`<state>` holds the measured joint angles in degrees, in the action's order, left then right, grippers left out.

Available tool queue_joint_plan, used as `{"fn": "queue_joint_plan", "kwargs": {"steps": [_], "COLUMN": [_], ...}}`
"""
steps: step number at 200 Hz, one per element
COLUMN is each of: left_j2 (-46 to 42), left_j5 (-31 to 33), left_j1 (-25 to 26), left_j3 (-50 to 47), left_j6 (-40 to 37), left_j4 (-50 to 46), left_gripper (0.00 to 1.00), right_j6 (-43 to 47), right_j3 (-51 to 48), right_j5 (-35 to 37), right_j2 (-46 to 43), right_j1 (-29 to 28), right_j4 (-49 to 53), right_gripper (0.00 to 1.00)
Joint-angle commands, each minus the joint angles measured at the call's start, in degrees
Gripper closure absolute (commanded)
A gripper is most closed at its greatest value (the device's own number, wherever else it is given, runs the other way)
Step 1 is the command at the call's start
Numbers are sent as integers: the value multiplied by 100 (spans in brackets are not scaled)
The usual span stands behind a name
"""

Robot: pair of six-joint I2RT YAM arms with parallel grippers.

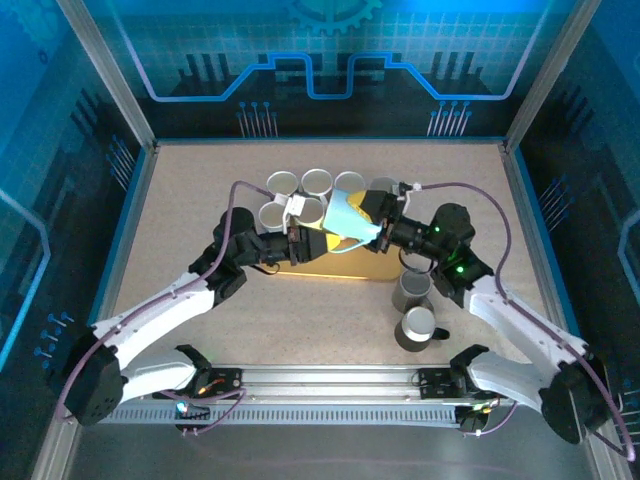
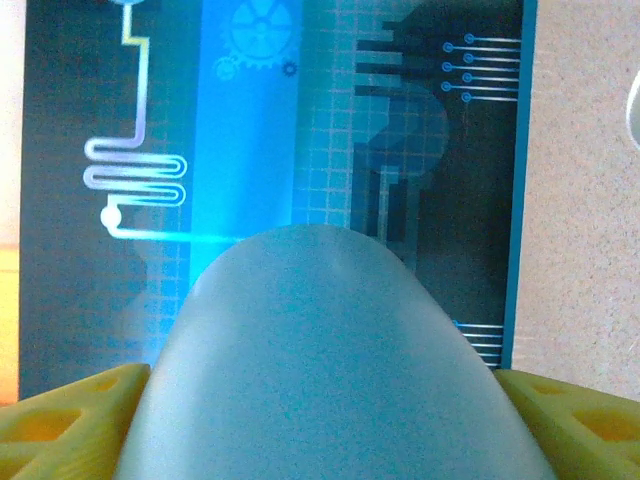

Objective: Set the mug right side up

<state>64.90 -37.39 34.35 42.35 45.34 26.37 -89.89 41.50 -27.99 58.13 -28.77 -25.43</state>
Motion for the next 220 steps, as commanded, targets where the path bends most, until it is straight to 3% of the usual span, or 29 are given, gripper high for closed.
{"fn": "queue_joint_plan", "kwargs": {"steps": [1,21,45,60,79,93,107,129,147,169,185,197,220], "left_j2": [-536,-837,-1312,-1591,-1683,-1567,-1422,-1117,-685,-234,132,476,1155], "left_j5": [-1,65,59,301,711,1049,1719,2669,3097,3414,3523,3615,3788], "left_j1": [-49,-42,-45,-47,-43,-44,-41,-39,14,281,466,626,852], "left_j3": [289,197,114,418,908,1338,1760,2313,2777,3107,3334,3552,3996], "left_j6": [-261,-353,-610,-1190,-1817,-2232,-2653,-3199,-3341,-3436,-3406,-3382,-3265], "left_j4": [-403,-678,-1195,-2285,-3499,-4350,-5239,-6081,-6525,-6490,-6367,-6313,-6216], "left_gripper": [100,100,100,100,100,100,100,100,100,100,100,100,100], "right_j6": [1498,1771,1857,2780,4255,4924,4860,5170,5399,5643,5238,5157,5119], "right_j3": [50,-84,50,775,1805,1994,1887,1553,1191,243,-477,-590,-139], "right_j5": [952,1204,783,684,1543,2564,3345,3015,3189,1533,982,984,1579], "right_j2": [-623,-990,-1122,-1106,-752,-534,-367,-329,-585,-1496,-2304,-2546,-2646], "right_j1": [36,19,72,87,53,2,16,229,395,869,1051,1197,1254], "right_j4": [854,845,939,2920,5549,6449,6906,6903,6795,5404,4370,4266,5001], "right_gripper": [9,0,0,0,0,0,0,0,0,0,0,0,3]}}
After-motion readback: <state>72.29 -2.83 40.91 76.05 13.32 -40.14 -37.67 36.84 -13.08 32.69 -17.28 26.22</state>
